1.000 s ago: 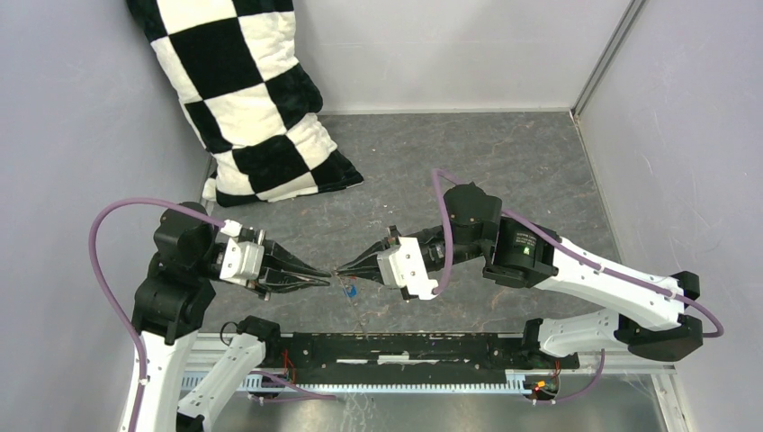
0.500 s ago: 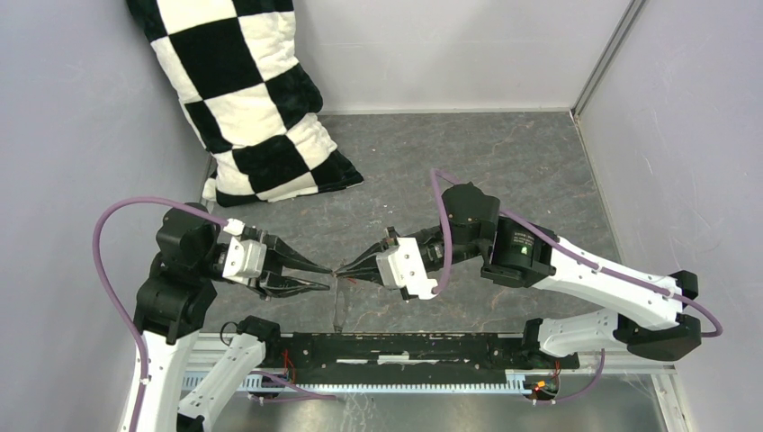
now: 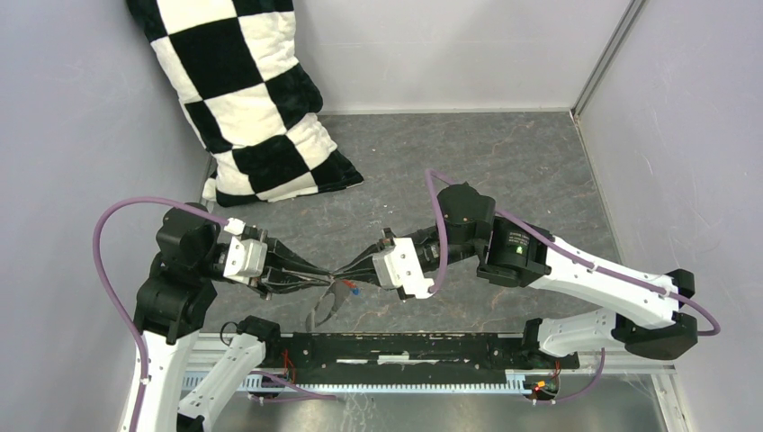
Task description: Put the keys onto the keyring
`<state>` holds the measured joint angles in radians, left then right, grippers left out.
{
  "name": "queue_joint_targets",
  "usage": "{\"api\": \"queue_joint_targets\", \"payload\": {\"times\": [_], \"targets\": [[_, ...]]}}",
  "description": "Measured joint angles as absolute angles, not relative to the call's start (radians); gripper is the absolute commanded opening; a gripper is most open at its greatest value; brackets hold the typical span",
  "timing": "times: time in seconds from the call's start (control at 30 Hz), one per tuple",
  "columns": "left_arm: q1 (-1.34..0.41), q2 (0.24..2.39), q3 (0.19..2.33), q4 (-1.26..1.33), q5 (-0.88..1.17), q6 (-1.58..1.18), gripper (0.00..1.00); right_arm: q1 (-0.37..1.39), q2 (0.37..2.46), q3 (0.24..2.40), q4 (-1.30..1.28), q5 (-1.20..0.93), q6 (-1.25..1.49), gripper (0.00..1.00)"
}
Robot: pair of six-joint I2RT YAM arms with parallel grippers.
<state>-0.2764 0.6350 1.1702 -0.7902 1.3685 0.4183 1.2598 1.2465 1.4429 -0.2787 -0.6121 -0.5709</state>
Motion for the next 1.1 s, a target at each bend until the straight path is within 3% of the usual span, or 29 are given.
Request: {"api": "queue_joint_targets", "payload": {"times": [0.37, 1.1], "targets": [[-0.276, 0.629, 1.155, -0.79, 1.371, 0.419, 0.03, 1.263, 1.257, 1.443, -0.265, -0.623, -0.564, 0.01], [-0.276, 0.62, 1.145, -0.791, 1.413, 0.443, 0.02, 1.268, 1.275, 1.444, -0.256, -0.627, -0.572, 0.0]]}}
